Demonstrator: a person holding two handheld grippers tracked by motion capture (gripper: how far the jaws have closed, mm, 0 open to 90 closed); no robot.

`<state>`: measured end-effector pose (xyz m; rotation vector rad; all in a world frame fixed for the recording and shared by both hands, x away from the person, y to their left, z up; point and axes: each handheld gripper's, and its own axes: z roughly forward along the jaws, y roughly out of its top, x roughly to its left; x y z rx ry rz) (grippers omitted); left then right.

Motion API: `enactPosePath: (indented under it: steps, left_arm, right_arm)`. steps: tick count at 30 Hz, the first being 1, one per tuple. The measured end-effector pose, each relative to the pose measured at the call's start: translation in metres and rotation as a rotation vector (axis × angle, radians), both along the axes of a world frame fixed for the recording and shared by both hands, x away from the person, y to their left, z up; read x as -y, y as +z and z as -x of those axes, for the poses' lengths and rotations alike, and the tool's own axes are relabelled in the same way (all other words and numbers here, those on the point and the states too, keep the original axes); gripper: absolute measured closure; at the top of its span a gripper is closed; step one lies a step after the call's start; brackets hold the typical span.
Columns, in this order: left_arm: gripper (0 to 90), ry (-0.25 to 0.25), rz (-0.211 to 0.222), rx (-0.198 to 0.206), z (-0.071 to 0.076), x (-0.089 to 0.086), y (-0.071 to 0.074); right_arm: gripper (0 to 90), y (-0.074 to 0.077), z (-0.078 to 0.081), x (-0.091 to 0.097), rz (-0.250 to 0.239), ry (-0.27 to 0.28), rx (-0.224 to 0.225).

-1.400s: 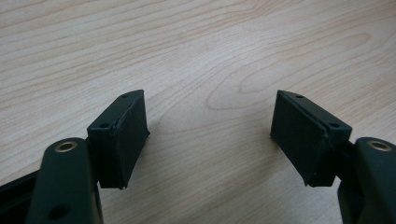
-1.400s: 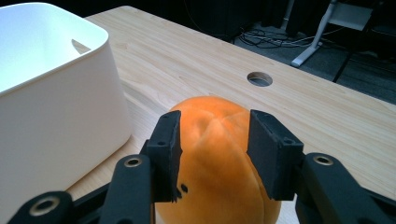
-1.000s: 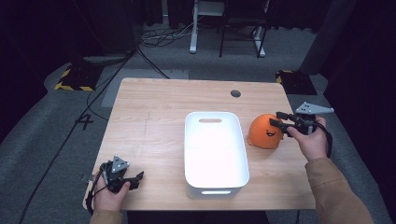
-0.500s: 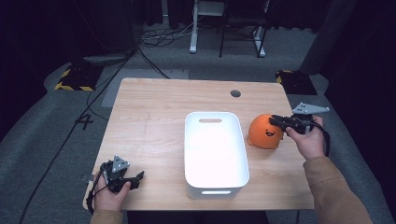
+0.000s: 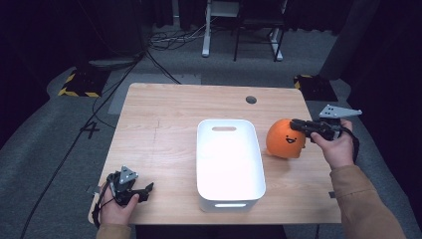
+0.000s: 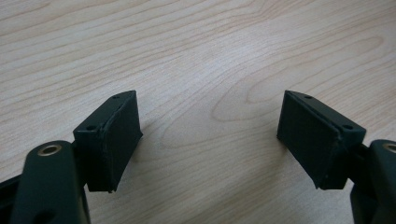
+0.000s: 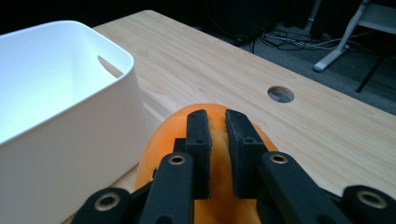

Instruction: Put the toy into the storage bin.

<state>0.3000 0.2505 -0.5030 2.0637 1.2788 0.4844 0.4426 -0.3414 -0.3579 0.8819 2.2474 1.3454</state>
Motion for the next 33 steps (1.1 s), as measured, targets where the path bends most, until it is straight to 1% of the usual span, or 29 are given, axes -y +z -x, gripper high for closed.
enactPosePath:
  steps: [3, 4, 8, 11, 12, 13, 14, 16, 17, 18, 19, 20, 21, 23, 24, 25, 27, 29, 30, 31, 33]
  left_arm:
    - [21.8, -0.001, 0.000, -0.001, 0.000, 0.000, 0.000]
    - [21.8, -0.001, 0.001, 0.000, 0.000, 0.000, 0.000]
    - [21.8, -0.001, 0.001, -0.001, 0.000, 0.000, 0.000]
    - [21.8, 0.000, 0.000, 0.000, 0.000, 0.000, 0.000]
    - [21.8, -0.001, 0.001, -0.001, 0.000, 0.000, 0.000]
    - [21.8, -0.001, 0.001, 0.000, 0.000, 0.000, 0.000]
    - [21.8, -0.001, 0.001, -0.001, 0.000, 0.000, 0.000]
    - [21.8, 0.000, 0.000, 0.000, 0.000, 0.000, 0.000]
    - [21.8, -0.001, 0.001, 0.000, 0.000, 0.000, 0.000]
    - [21.8, -0.001, 0.001, 0.000, 0.000, 0.000, 0.000]
    - [21.8, -0.001, 0.001, -0.001, 0.000, 0.000, 0.000]
    - [21.8, -0.001, 0.001, -0.001, 0.000, 0.000, 0.000]
    - [21.8, -0.001, 0.000, 0.000, 0.000, 0.000, 0.000]
    - [21.8, 0.000, 0.003, 0.000, 0.000, 0.000, 0.000]
    - [21.8, -0.003, -0.001, -0.001, 0.000, 0.000, 0.000]
    - [21.8, -0.003, -0.001, -0.001, 0.000, 0.000, 0.000]
    - [21.8, -0.010, 0.008, -0.004, -0.001, 0.001, 0.000]
    - [21.5, -0.013, 0.004, -0.004, -0.002, 0.001, 0.000]
    - [21.4, -0.013, 0.001, 0.000, -0.002, 0.001, 0.000]
    - [21.5, -0.018, 0.005, -0.005, -0.002, 0.002, 0.000]
    - [21.4, -0.018, 0.002, -0.005, -0.003, 0.002, 0.000]
  right_arm:
    - [80.6, 0.004, 0.001, 0.000, -0.012, 0.013, 0.006]
    - [80.6, 0.008, 0.002, 0.001, -0.031, 0.033, 0.010]
    - [80.6, 0.014, 0.002, 0.004, -0.082, 0.061, 0.018]
    - [80.8, 0.018, 0.003, 0.006, -0.108, 0.085, 0.023]
    - [80.8, 0.019, 0.003, 0.006, -0.114, 0.096, 0.026]
    - [80.8, 0.021, 0.004, 0.007, -0.107, 0.107, 0.028]
    - [80.8, 0.023, 0.004, 0.006, -0.110, 0.117, 0.033]
    - [80.8, 0.025, 0.005, 0.006, -0.110, 0.125, 0.030]
    - [81.0, 0.028, 0.006, 0.007, -0.125, 0.139, 0.031]
    - [81.0, 0.028, 0.006, 0.007, -0.125, 0.139, 0.031]
    - [81.1, 0.031, 0.006, 0.008, -0.145, 0.151, 0.039]
    - [81.1, 0.031, 0.006, 0.008, -0.145, 0.151, 0.039]
    - [81.2, 0.035, 0.007, 0.009, -0.162, 0.164, 0.049]
    - [81.2, 0.036, 0.008, 0.009, -0.164, 0.166, 0.051]
    - [81.2, 0.039, 0.008, 0.009, -0.168, 0.169, 0.055]
    - [81.2, 0.041, 0.009, 0.009, -0.162, 0.171, 0.058]
    - [81.2, 0.043, 0.010, 0.009, -0.161, 0.165, 0.058]
    - [81.2, 0.050, 0.012, 0.008, -0.151, 0.172, 0.069]
    - [81.2, 0.053, 0.013, 0.008, -0.150, 0.171, 0.071]
    - [81.2, 0.055, 0.014, 0.007, -0.150, 0.170, 0.077]
    - [81.2, 0.061, 0.016, 0.006, -0.150, 0.178, 0.088]
